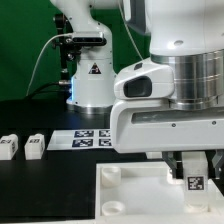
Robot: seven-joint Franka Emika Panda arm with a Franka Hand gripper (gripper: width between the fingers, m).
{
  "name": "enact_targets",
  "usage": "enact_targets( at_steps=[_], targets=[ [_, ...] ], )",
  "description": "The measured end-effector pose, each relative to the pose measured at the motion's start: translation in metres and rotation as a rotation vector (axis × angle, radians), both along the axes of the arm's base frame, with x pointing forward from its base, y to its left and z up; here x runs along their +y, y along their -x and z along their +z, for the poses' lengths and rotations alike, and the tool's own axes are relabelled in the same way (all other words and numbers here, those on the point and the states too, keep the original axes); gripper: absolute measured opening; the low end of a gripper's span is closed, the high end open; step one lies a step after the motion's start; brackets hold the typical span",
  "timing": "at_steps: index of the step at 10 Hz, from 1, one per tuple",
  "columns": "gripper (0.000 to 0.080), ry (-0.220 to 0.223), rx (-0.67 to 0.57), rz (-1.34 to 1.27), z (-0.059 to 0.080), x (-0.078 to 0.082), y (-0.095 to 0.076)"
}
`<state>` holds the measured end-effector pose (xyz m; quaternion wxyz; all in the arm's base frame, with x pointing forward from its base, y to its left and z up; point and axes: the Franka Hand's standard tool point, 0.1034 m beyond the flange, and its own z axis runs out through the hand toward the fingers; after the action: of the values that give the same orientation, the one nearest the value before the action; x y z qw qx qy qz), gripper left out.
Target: Assemble one leg
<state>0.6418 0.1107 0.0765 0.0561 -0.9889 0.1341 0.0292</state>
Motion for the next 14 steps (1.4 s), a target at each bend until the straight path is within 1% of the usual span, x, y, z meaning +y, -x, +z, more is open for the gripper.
enact_targets(
  at_steps=[3,5,6,7,8,9,12,14],
  targets=[
    [0.0291,-0.003,0.029,-0.210,-0.0008,-0.0008,0.0003],
    [0.0292,-0.039,0.048,-0.282,-0.0006,-0.0047,0.0002],
    [0.0292,-0.038,0.051,-0.283,-0.0005,-0.0037,0.0008],
    [0.0292,-0.014,0.037,-0.195,0.0009,-0.0044,0.0004],
    [0.0292,0.029,0.020,-0.051,0.0023,-0.0058,-0.0001],
    [0.0292,0.013,0.028,-0.094,0.0011,-0.0040,0.0006],
    [0.0293,0.013,0.033,-0.152,0.0003,-0.0014,0.0013],
    [0.0293,0.004,0.030,-0.166,-0.0005,-0.0003,0.0010]
  ],
)
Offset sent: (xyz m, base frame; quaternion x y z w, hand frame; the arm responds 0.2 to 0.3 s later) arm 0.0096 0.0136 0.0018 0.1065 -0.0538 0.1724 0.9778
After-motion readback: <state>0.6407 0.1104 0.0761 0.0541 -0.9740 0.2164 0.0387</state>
